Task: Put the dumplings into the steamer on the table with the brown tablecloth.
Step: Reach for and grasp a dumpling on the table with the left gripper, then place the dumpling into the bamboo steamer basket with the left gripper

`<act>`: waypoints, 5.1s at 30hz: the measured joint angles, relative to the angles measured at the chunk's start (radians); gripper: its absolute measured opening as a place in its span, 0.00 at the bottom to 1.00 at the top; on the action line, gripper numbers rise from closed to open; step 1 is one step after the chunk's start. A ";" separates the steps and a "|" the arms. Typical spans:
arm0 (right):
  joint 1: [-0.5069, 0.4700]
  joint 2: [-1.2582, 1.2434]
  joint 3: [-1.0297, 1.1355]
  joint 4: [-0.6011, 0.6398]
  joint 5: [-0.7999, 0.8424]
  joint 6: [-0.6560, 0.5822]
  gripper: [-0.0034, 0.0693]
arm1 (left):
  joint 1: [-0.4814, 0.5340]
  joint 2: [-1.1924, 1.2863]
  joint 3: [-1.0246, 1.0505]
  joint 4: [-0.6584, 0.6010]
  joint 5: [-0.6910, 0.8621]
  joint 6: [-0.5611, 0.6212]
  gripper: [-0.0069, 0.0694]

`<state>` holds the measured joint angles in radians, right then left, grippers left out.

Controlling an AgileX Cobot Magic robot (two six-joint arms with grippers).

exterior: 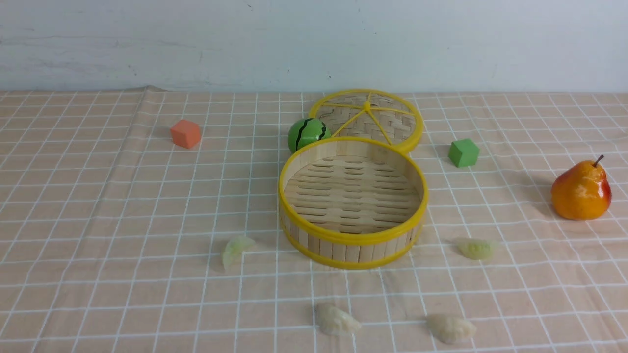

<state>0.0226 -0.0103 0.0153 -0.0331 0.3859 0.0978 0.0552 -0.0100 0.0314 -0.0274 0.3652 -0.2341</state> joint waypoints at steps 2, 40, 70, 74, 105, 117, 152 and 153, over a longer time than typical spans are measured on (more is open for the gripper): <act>0.000 0.000 0.000 0.000 0.000 0.000 0.38 | 0.000 0.000 0.000 0.000 0.000 0.000 0.40; 0.000 0.000 0.000 -0.001 0.000 0.000 0.38 | 0.000 0.000 0.000 0.000 0.000 0.000 0.40; 0.000 0.000 0.006 0.639 0.020 0.324 0.38 | 0.000 0.000 0.000 -0.815 -0.039 -0.551 0.40; 0.000 0.000 0.009 0.845 0.025 0.383 0.38 | 0.000 0.000 0.000 -0.927 -0.039 -0.614 0.40; 0.138 1.080 -0.972 0.506 0.692 -0.482 0.03 | -0.248 0.940 -0.961 -0.089 0.696 0.207 0.07; 0.619 1.199 -1.021 0.217 0.816 -0.339 0.04 | -0.483 1.507 -1.246 0.067 0.698 0.113 0.41; 0.631 1.199 -1.028 0.221 0.792 -0.315 0.06 | -0.498 1.984 -1.490 0.140 0.423 0.097 0.35; 0.631 1.197 -1.028 0.221 0.801 -0.315 0.06 | -0.508 1.969 -1.511 0.138 0.434 0.082 0.35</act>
<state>0.6537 1.1872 -1.0124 0.1876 1.1870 -0.2172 -0.4523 1.9592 -1.4791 0.1105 0.7995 -0.1516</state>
